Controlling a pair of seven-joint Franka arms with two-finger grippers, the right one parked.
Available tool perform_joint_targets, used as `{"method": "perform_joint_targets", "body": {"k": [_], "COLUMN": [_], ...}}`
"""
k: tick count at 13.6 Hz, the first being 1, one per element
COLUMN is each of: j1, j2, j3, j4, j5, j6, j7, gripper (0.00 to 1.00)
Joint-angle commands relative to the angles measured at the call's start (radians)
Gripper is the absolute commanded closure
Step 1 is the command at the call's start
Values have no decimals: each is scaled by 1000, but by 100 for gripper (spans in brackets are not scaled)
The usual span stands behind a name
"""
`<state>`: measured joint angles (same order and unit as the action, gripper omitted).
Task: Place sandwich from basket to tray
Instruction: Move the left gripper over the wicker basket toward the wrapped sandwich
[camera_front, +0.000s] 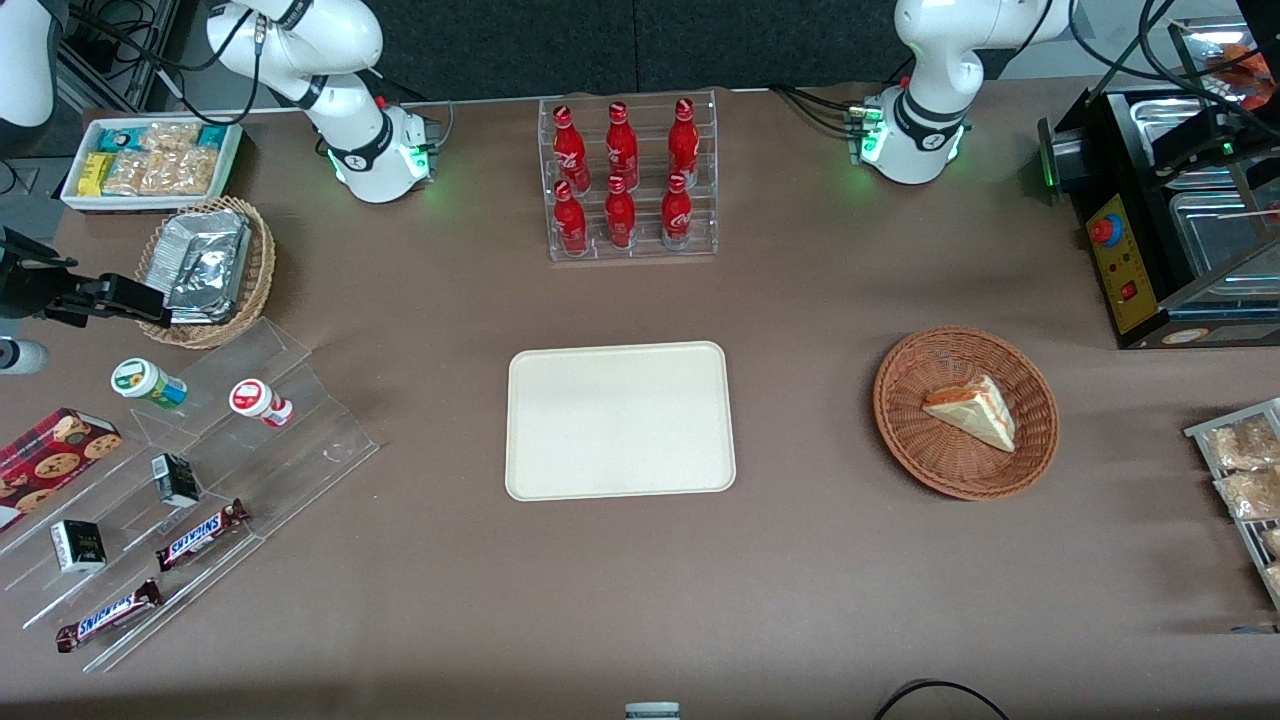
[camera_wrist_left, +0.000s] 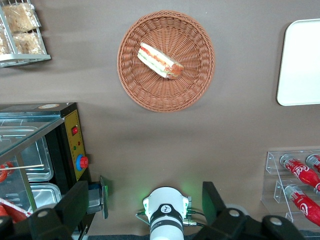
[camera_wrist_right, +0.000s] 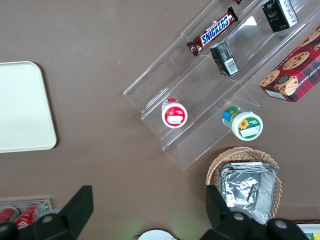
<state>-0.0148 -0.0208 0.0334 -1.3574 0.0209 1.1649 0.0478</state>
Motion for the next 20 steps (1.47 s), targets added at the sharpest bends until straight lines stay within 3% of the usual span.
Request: {"method": "perform_joint_targets", "body": {"k": [1,4,11,20], "j1": [-7,-7,4,1], "j2": [-8,11,88,76], "j3": [0,-27,-43,-41], "j4": [-2,-5,-119,-494], "j5": [-6,13,13,5], "j6": [-7,1,192,718], "j7": [3,-31,-500,-1008], "gripper": [0,0,0,0]}}
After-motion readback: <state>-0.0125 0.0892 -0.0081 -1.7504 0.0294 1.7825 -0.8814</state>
